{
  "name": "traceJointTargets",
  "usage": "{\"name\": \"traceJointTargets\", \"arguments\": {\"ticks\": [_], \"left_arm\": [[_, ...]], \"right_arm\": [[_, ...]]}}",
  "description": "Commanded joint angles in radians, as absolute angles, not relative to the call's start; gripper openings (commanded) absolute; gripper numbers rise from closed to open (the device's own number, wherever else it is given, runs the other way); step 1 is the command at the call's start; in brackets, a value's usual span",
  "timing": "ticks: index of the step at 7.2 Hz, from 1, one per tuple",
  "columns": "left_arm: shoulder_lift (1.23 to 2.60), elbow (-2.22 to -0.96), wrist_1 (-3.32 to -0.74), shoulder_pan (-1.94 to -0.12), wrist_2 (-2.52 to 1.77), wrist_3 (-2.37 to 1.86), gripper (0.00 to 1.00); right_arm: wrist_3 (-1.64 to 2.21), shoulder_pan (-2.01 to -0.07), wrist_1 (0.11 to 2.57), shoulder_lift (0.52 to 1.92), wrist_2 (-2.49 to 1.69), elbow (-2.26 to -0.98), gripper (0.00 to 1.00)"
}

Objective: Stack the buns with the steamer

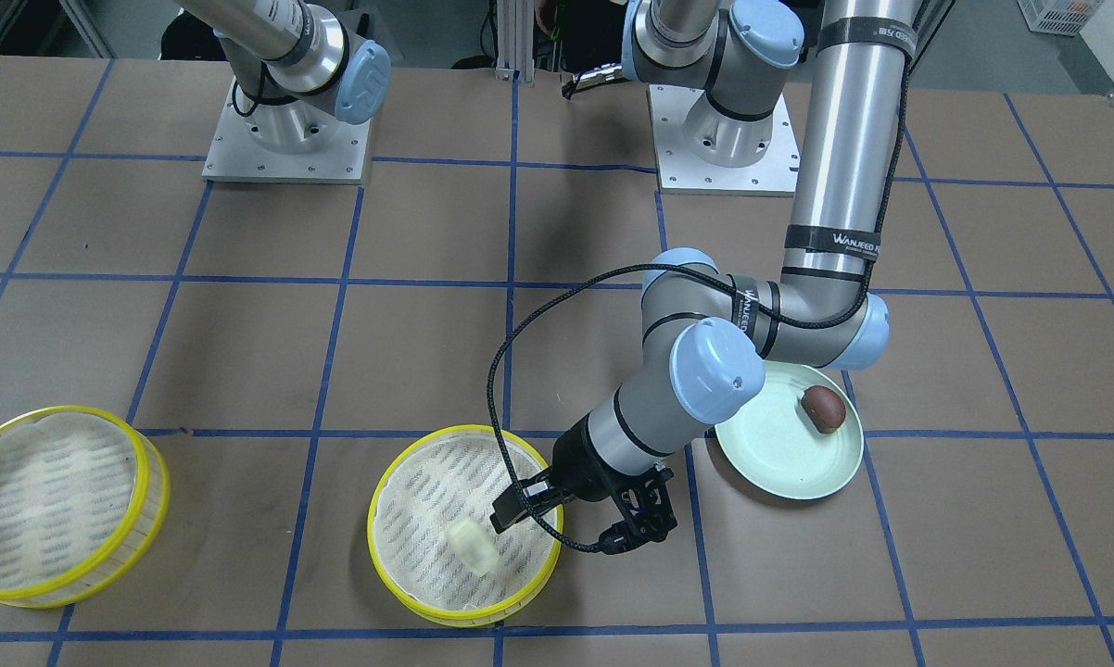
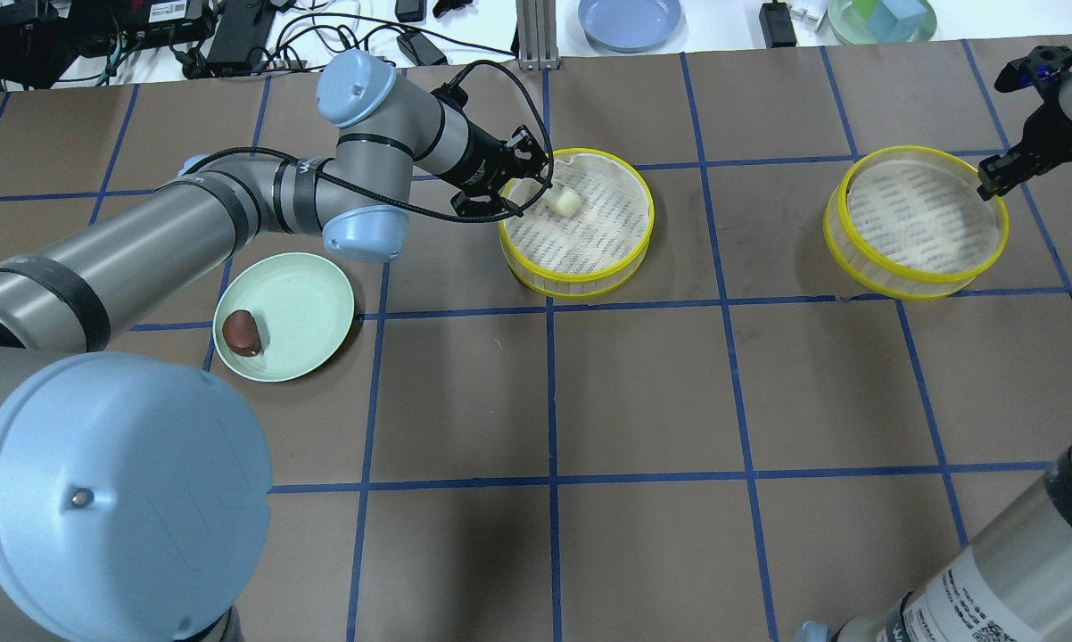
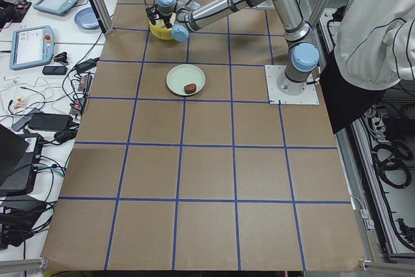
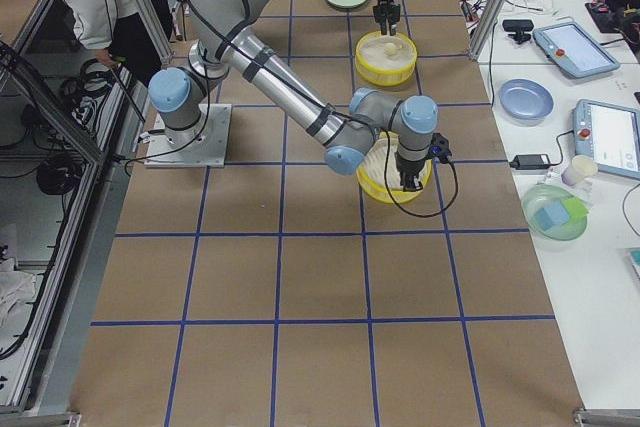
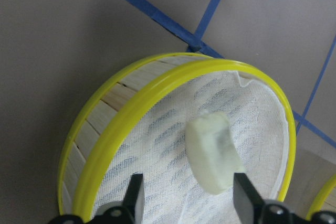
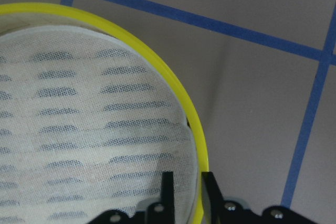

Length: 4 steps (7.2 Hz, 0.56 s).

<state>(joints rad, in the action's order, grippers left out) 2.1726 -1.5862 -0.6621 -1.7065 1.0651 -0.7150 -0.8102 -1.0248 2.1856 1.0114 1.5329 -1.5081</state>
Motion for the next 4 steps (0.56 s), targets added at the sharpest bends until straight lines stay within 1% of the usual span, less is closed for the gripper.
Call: {"name": "traceJointTargets", "arguments": {"ticks": [1, 2, 4], "left_arm": [[2.139, -1.568, -0.672, -1.707, 1.071, -0.730, 1.00], [2.103, -1.543, -0.748, -1.689, 1.106, -0.653, 1.00], [2.007, -1.482, -1.071, -1.597, 1.369, -0.366, 1.00]], "right_arm": [[-0.813, -1.023, 2.187, 1.006, 1.534, -1.508, 0.31], [-0.815, -1.020, 2.192, 0.997, 1.534, -1.508, 0.31], [-0.819, -1.017, 2.207, 0.983, 1.534, -1.508, 0.30]]}}
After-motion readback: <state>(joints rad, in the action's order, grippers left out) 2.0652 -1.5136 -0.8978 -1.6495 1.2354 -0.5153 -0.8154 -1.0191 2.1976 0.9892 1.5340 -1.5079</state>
